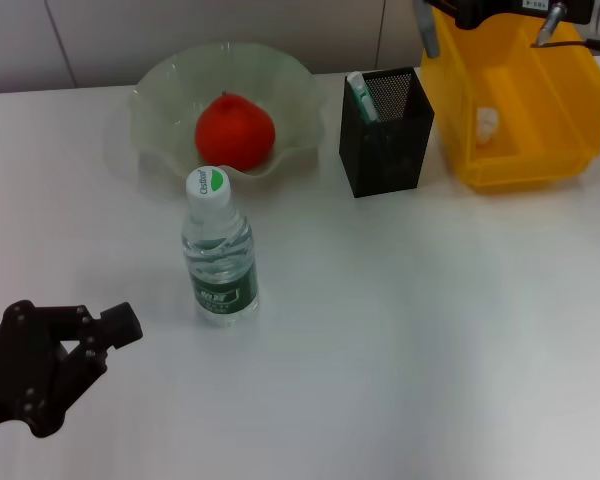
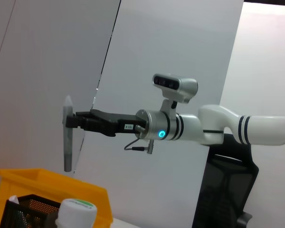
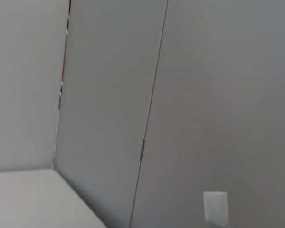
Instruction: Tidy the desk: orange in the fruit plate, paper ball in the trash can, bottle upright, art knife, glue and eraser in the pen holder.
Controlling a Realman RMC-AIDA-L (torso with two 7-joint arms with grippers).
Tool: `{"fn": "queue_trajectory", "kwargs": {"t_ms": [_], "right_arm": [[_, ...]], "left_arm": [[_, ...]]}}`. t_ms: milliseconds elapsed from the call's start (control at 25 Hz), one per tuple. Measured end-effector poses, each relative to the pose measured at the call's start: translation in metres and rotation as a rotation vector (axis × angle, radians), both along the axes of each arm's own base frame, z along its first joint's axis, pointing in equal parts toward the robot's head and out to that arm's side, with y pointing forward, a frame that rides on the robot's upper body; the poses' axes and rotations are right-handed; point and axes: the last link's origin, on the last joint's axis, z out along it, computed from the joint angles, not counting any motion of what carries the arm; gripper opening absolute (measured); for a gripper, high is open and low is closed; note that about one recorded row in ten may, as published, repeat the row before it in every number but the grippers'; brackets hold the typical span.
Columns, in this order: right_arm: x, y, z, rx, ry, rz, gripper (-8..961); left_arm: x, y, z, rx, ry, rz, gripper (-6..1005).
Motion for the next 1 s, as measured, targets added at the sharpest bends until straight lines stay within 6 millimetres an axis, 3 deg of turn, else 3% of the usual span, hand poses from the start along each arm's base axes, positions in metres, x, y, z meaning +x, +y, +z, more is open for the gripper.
{"fn": "queue_trajectory", "kwargs": {"t_ms": [1000], "right_arm": [[0.005,0.026,-0.03,0.077,0.085,-0.104,142]], "left_arm": [[0.004,0.007,0.002,0.067,-0.031,0.009,44]]}}
